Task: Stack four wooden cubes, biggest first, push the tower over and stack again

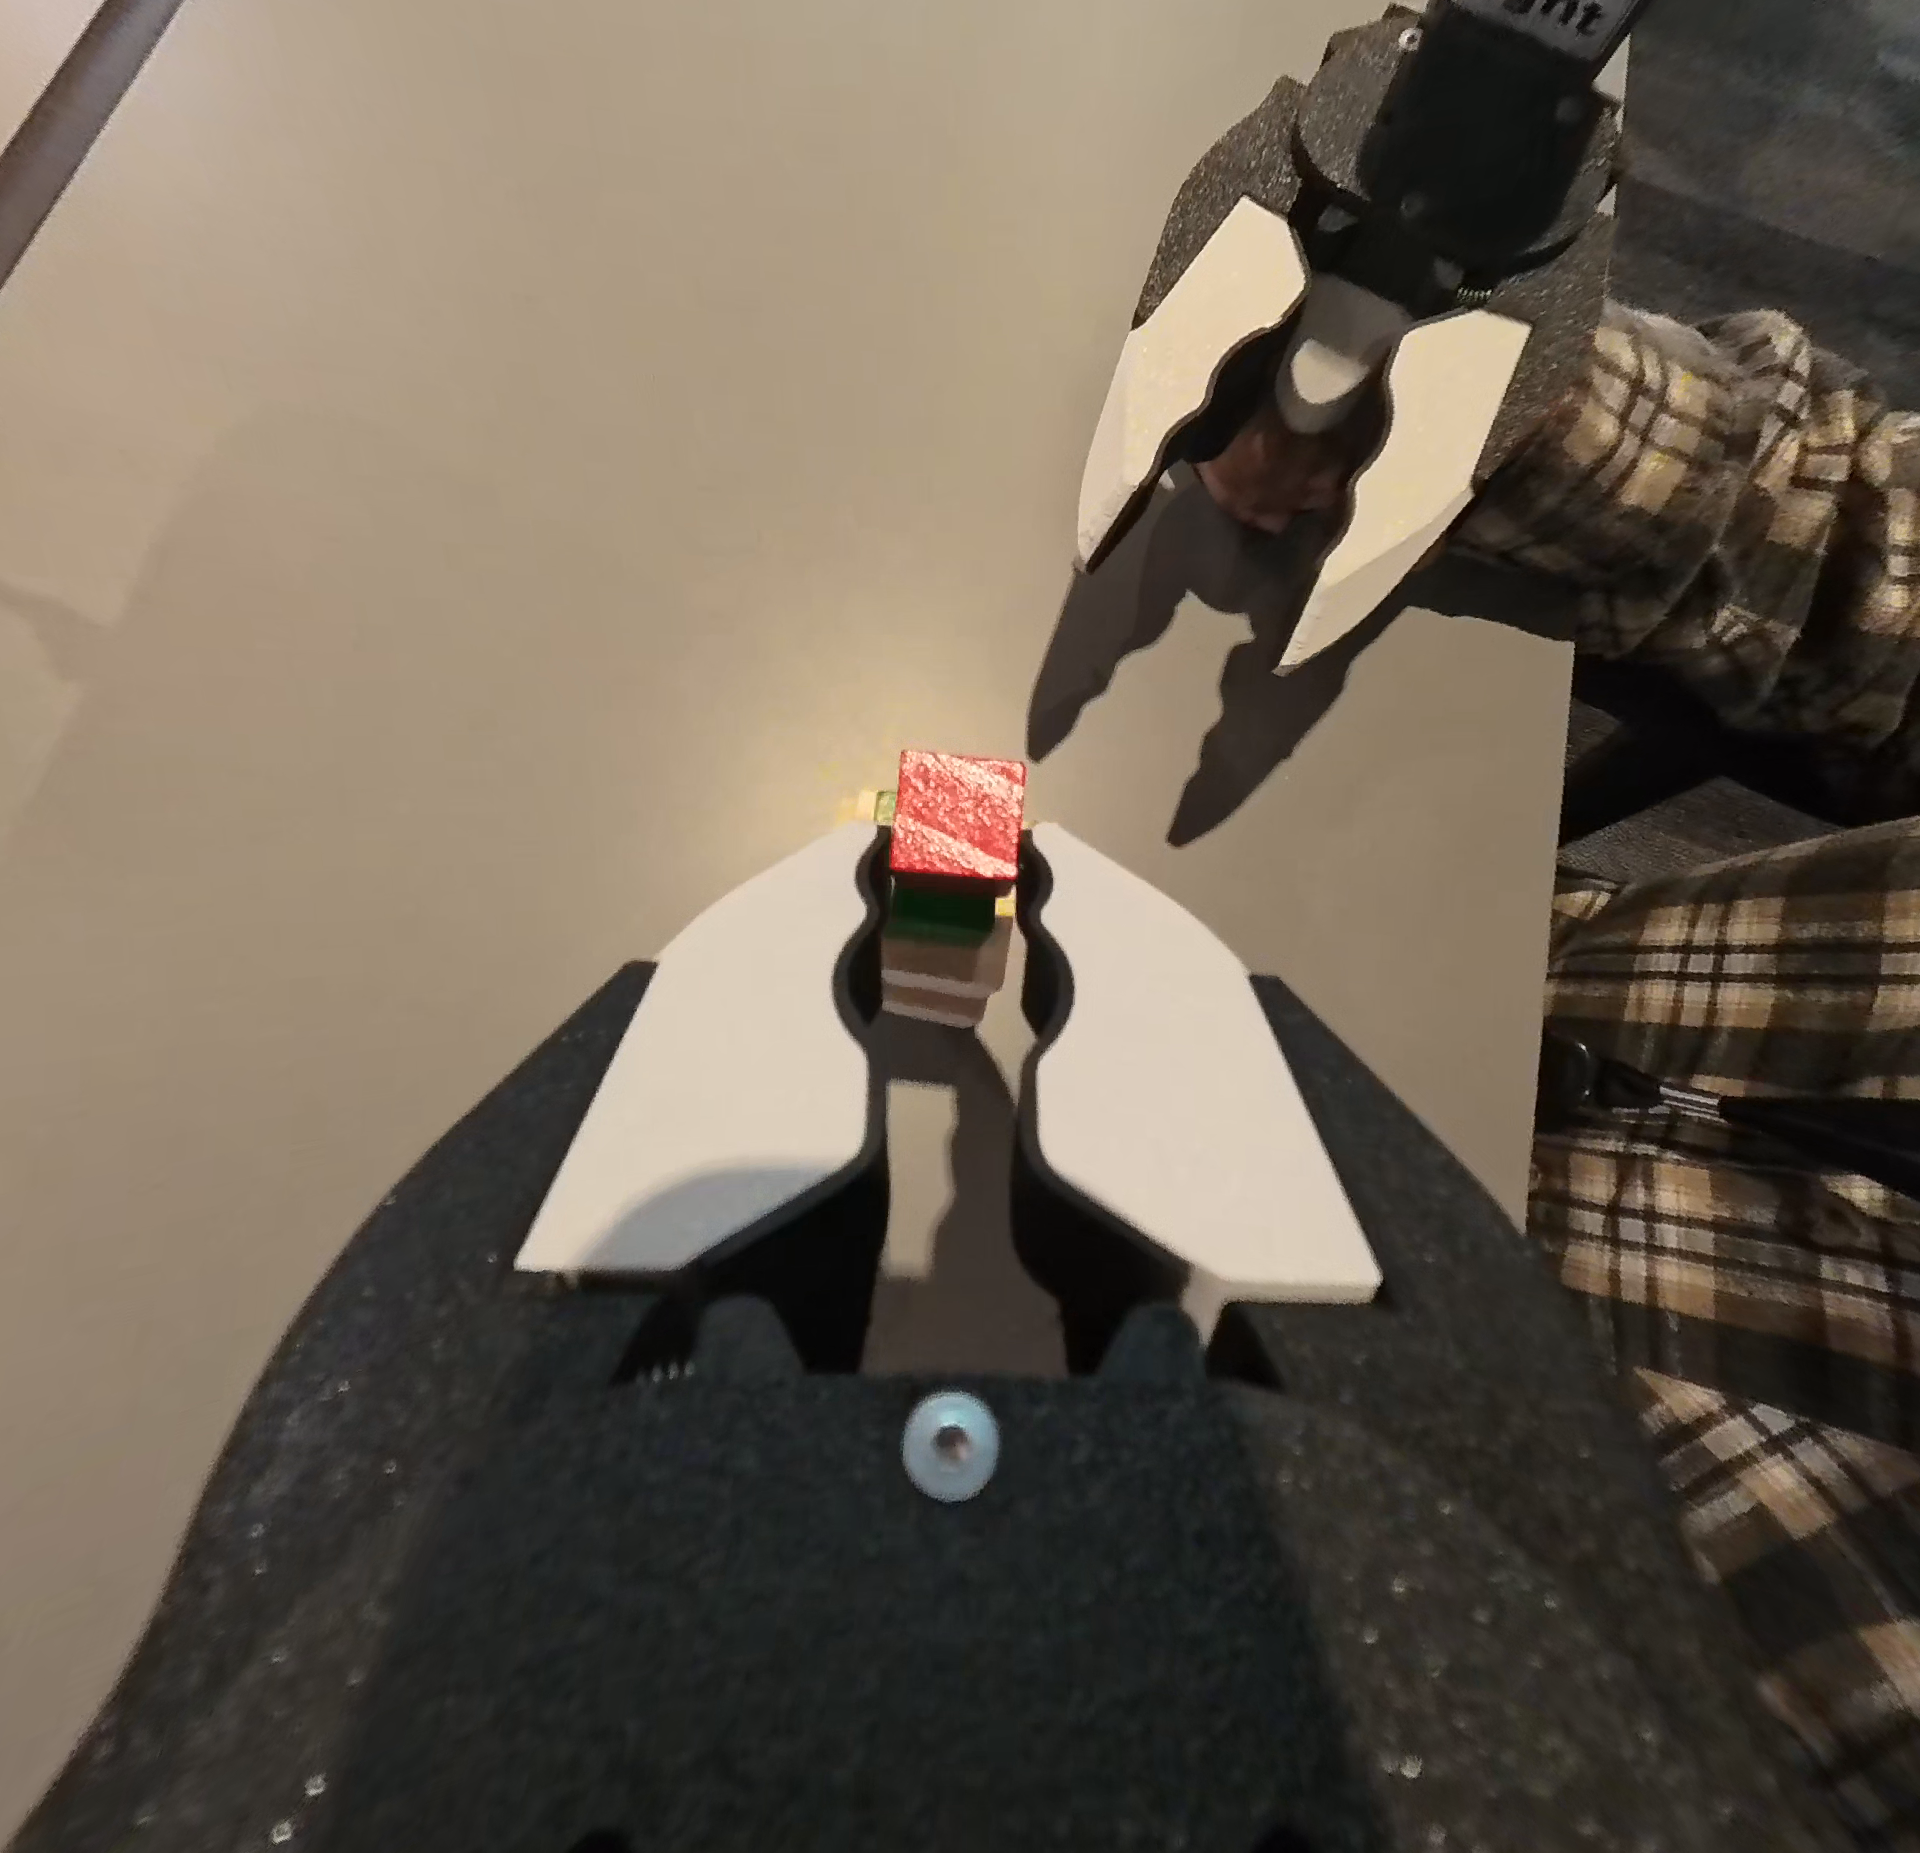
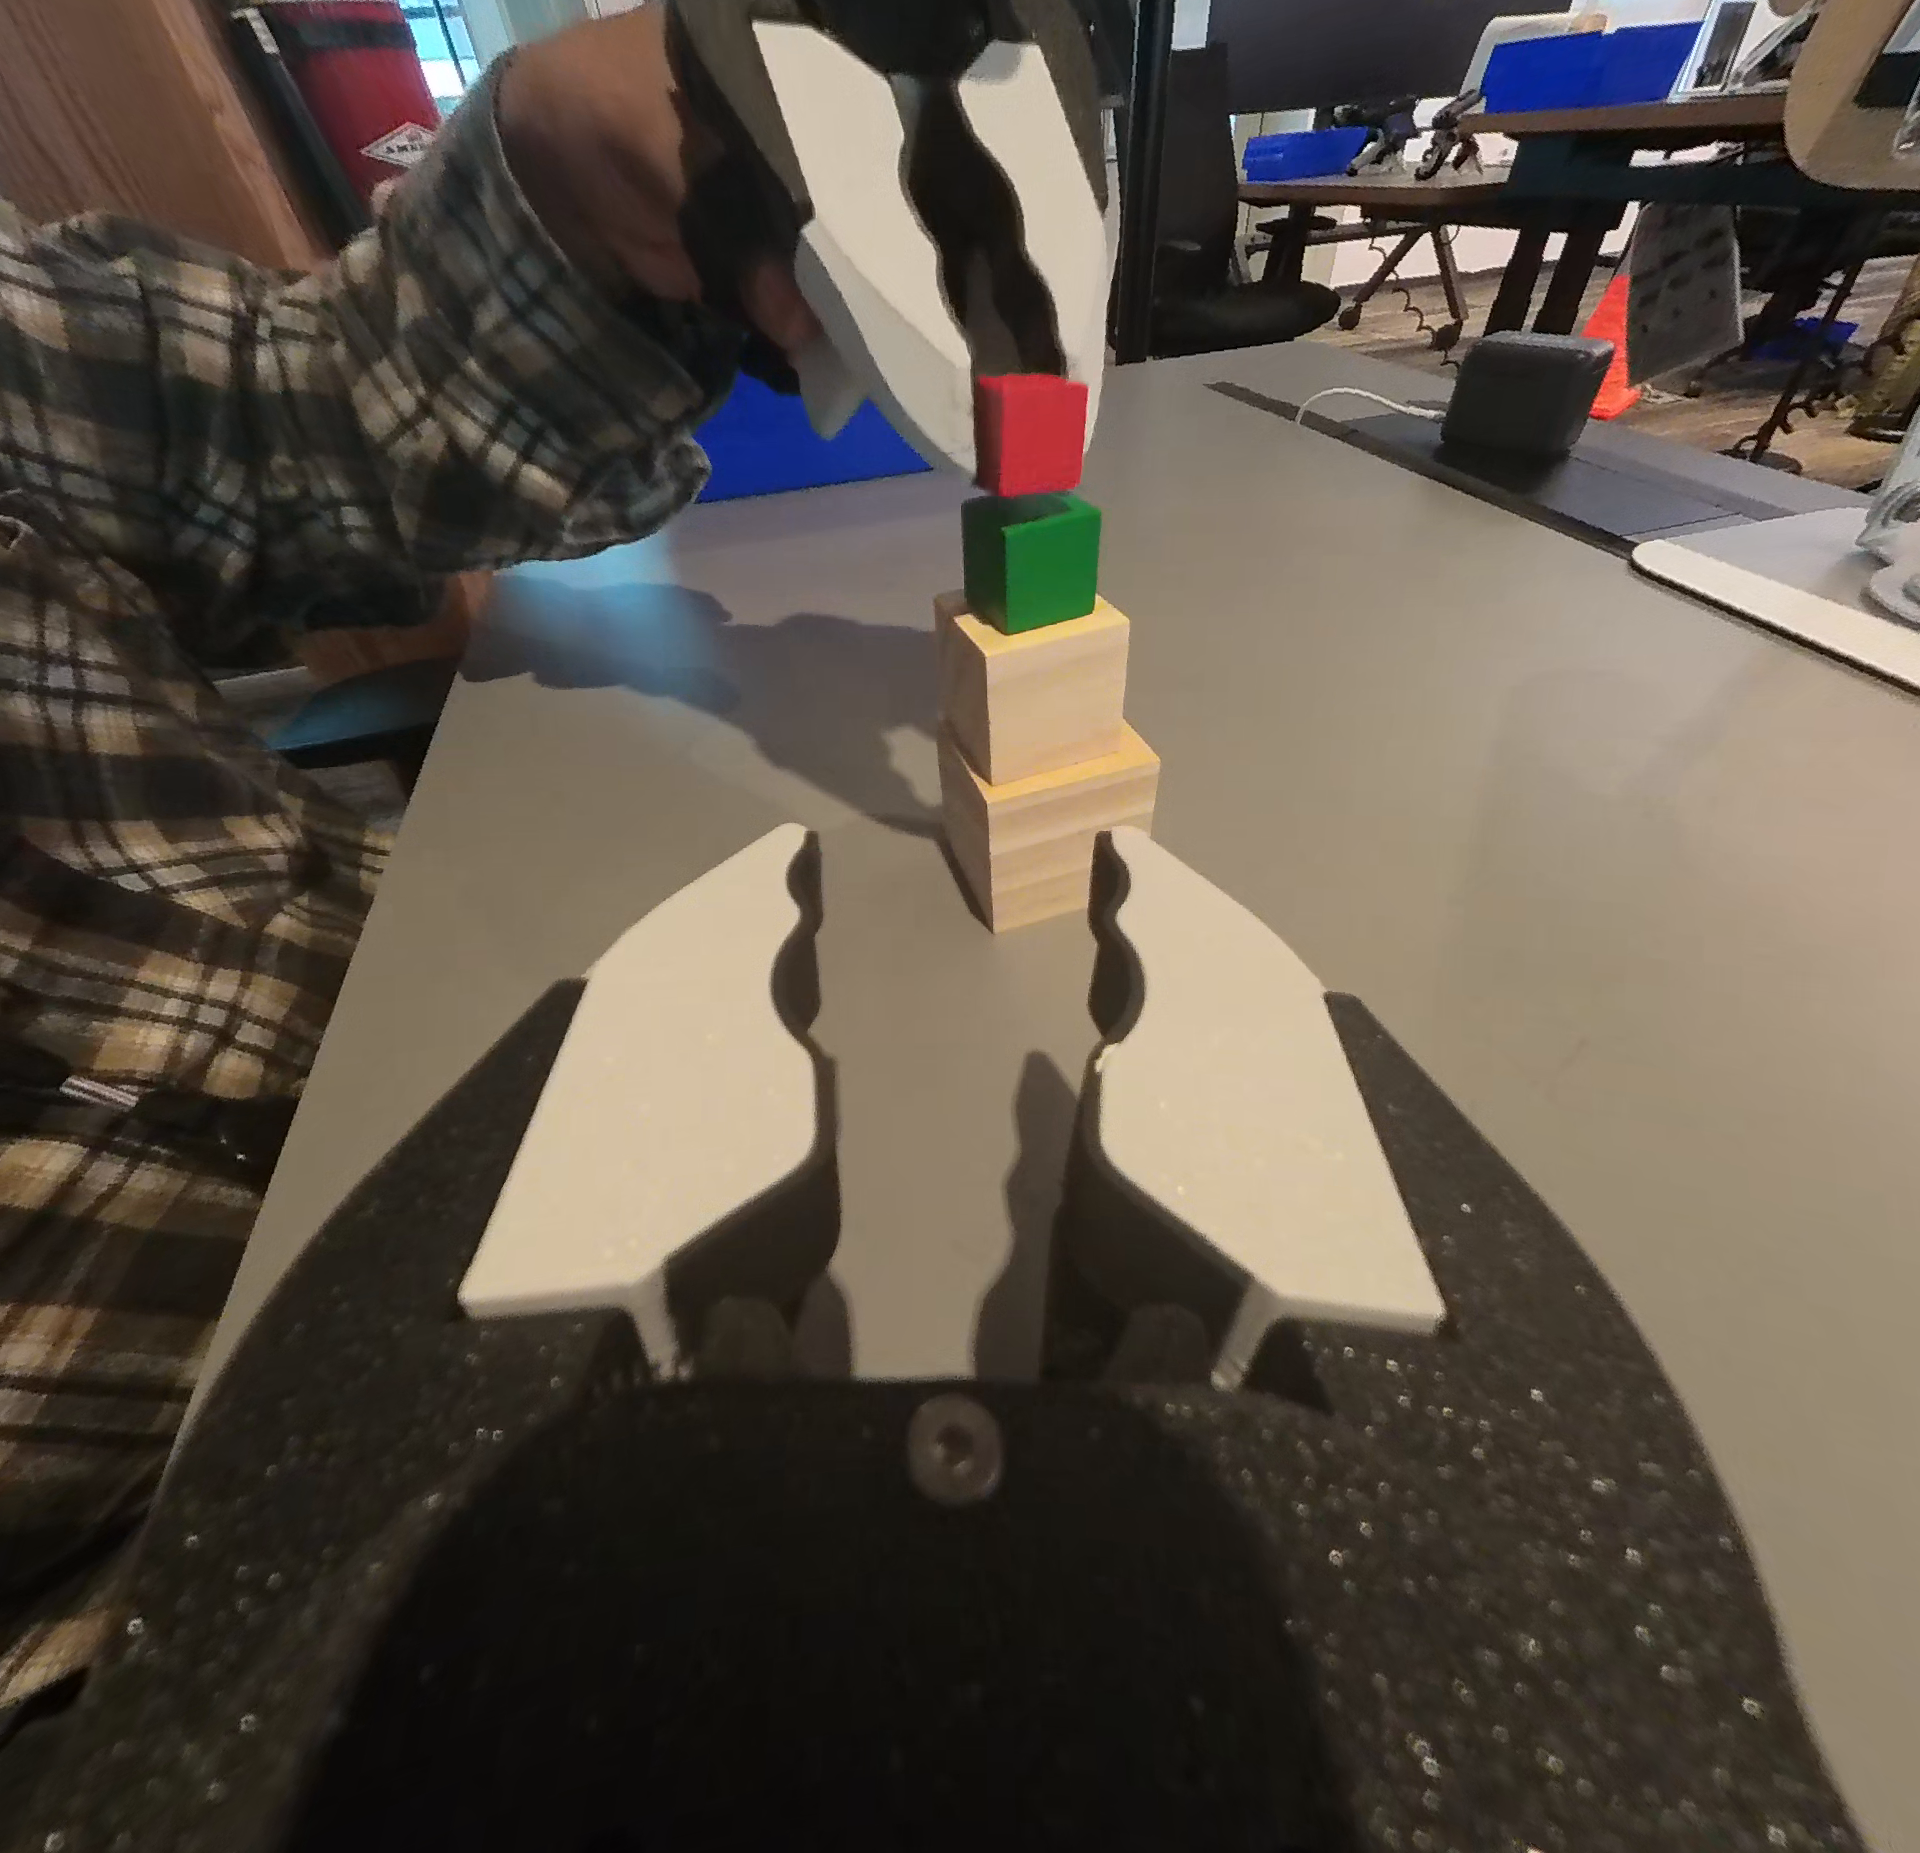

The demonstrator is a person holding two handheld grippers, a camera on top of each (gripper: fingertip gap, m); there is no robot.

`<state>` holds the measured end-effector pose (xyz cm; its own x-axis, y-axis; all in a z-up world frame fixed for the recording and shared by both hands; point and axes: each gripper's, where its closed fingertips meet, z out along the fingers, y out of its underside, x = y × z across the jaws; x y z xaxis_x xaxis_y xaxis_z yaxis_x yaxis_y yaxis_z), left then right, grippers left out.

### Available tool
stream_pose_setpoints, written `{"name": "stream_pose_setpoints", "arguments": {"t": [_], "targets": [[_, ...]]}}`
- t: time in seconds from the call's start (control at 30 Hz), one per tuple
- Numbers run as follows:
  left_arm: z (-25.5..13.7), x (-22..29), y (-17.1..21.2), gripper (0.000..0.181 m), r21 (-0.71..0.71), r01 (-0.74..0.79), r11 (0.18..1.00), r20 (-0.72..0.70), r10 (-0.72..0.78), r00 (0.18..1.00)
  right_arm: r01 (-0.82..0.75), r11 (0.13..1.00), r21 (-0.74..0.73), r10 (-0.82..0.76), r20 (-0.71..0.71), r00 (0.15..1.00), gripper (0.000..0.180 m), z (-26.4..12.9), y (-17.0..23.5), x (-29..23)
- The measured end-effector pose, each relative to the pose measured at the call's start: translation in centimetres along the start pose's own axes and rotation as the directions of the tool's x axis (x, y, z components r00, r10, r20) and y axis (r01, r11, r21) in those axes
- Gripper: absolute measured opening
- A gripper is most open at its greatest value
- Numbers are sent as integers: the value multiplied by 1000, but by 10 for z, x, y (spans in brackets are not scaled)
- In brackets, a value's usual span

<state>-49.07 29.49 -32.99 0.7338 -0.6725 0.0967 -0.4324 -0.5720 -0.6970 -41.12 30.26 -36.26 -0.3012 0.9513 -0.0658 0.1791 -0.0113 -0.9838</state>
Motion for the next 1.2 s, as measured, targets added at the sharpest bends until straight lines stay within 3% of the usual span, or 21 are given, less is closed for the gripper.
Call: {"name": "stream_pose_setpoints", "arguments": {"t": [1.2], "targets": [[2, -4, 5, 22, -26, -24, 999, 19, 24, 1000, -6, 1000, -1, 6, 12, 1000, 48, 1, 0, -1]]}}
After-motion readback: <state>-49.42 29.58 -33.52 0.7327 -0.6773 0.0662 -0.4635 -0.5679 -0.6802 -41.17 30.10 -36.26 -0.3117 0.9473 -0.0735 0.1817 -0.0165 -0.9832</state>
